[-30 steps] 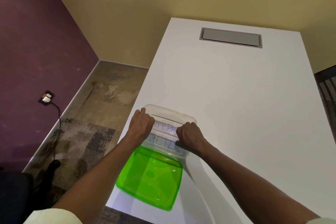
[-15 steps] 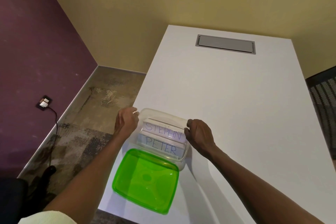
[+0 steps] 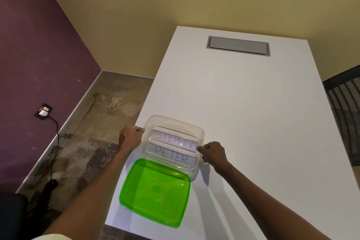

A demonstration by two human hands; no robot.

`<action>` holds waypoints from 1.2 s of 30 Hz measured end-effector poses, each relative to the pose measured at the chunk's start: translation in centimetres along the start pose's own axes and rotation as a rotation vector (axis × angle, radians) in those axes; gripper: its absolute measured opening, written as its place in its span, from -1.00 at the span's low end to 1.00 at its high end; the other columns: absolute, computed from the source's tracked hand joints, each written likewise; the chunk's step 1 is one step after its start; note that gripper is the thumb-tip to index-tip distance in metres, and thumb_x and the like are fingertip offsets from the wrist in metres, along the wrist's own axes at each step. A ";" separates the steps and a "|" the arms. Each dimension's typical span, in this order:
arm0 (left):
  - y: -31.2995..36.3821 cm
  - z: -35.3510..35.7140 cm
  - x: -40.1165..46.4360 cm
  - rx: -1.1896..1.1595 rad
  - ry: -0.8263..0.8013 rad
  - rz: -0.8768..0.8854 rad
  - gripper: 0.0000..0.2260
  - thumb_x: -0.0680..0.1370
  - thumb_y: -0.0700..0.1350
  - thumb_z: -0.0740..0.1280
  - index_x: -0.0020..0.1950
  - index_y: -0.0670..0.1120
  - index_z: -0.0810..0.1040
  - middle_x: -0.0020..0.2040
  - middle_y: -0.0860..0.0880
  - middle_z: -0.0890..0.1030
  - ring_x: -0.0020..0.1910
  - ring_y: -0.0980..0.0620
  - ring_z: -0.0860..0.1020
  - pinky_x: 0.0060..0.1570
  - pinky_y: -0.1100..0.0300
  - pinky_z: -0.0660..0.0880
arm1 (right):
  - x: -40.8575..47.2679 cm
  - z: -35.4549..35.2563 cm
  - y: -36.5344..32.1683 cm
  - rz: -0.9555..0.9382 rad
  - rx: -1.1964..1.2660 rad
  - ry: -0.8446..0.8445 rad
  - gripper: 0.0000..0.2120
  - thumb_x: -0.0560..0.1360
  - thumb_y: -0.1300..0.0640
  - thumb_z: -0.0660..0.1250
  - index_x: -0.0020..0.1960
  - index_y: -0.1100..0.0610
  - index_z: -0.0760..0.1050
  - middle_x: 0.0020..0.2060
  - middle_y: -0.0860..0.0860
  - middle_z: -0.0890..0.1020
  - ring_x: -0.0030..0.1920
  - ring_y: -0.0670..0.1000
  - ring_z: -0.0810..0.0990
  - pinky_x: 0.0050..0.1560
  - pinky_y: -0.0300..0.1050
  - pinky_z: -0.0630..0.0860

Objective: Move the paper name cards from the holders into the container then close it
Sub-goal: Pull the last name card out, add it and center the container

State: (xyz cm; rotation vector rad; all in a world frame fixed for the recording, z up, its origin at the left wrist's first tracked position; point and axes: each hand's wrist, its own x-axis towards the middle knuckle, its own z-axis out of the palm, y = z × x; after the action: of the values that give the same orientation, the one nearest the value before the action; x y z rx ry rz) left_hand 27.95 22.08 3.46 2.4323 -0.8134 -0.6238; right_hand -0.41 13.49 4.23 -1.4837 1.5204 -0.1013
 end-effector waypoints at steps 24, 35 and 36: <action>2.8 0.7 -1.2 -0.143 0.090 -0.007 -0.88 0.46 -0.16 0.45 -0.06 -0.16 0.71 -0.09 -0.12 0.72 -0.09 -0.11 0.66 0.01 0.03 0.59 | -0.1 -2.5 1.6 -0.132 0.053 0.070 -0.66 0.49 0.12 0.39 -0.30 0.38 0.55 -0.42 0.22 0.66 -0.46 0.02 0.53 -0.26 -0.12 0.51; 11.5 5.4 -5.2 -0.262 0.014 0.081 -0.89 0.48 -0.17 0.43 -0.06 -0.16 0.71 -0.07 -0.08 0.72 -0.10 0.03 0.63 0.01 0.19 0.52 | 0.2 -12.3 6.0 -0.160 0.024 0.222 -0.62 0.51 0.10 0.34 -0.34 0.36 0.49 -0.49 0.09 0.60 -0.45 0.01 0.50 -0.33 -0.17 0.42; 12.2 6.1 -5.6 -0.277 0.001 0.081 -0.89 0.48 -0.17 0.43 -0.06 -0.16 0.71 -0.07 -0.08 0.72 -0.09 0.01 0.63 0.02 0.18 0.52 | 0.3 -13.2 6.7 -0.153 0.031 0.233 -0.63 0.52 0.09 0.34 -0.34 0.36 0.49 -0.49 0.09 0.59 -0.46 0.01 0.49 -0.34 -0.17 0.41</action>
State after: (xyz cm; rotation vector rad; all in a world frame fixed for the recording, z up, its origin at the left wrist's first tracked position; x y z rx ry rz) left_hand 15.41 15.35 7.35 2.1394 -0.7662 -0.6573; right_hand -13.84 7.79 6.71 -1.6061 1.5778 -0.3986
